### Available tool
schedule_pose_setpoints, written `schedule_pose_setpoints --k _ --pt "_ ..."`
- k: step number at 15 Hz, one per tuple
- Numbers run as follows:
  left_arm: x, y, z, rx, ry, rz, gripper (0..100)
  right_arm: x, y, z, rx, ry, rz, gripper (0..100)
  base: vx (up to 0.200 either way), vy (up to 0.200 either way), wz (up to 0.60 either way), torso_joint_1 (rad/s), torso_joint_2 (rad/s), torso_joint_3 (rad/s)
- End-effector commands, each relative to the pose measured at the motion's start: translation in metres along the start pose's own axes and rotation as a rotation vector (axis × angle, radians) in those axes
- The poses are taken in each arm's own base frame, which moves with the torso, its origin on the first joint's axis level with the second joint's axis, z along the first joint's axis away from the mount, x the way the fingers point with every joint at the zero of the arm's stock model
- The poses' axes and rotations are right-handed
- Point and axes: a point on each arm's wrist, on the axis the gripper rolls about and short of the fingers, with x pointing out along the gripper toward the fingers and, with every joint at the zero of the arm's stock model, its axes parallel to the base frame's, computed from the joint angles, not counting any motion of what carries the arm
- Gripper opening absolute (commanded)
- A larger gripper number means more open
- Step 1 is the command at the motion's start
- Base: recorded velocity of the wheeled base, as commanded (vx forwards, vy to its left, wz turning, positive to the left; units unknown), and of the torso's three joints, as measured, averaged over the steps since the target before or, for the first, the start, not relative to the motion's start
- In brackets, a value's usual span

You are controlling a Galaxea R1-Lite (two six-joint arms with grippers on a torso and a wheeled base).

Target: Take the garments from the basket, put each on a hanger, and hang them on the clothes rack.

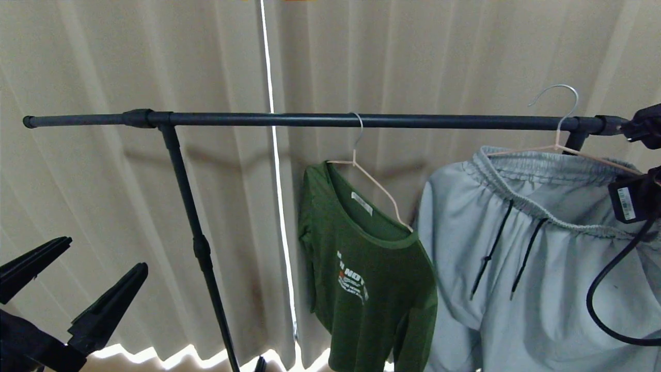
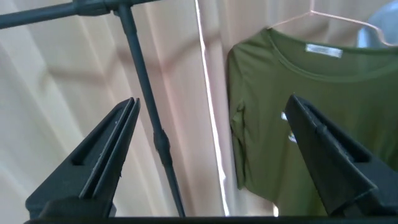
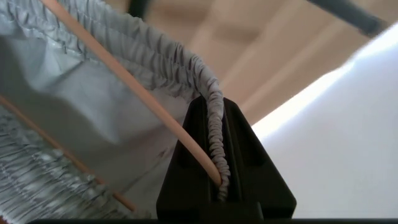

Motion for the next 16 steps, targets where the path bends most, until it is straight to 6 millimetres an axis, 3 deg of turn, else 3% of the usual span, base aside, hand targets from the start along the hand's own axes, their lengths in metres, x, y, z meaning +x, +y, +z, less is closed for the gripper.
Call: schedule_pose_setpoints --k 1,8,14,15,16 --pt "-0.002 0.000 -0.001 0.004 -0.001 -0.005 100 0.016 0.011 -0.003 -0.026 0.045 0.015 0 0.000 0.000 0.00 0.000 0.00 0.000" --pt "-0.003 0.000 0.000 0.005 -0.006 -0.007 100 0.040 0.033 0.004 -0.053 0.068 -0.015 0 0.000 0.000 0.00 0.000 0.00 0.000" --pt "-0.003 -0.002 -0.002 0.005 0.000 -0.046 100 0.027 0.049 -0.007 -0.083 0.077 0.031 0 0.000 0.000 0.00 0.000 0.00 0.000" --pt "-0.003 -0.002 -0.003 0.007 0.005 -0.047 100 0.023 0.048 -0.009 -0.073 0.073 0.033 100 0.000 0.000 0.00 0.000 0.00 0.000" --pt "-0.003 -0.001 -0.007 0.011 0.041 -0.045 100 0.003 0.049 -0.021 -0.033 0.022 0.074 100 0.000 0.000 0.00 0.000 0.00 0.000"
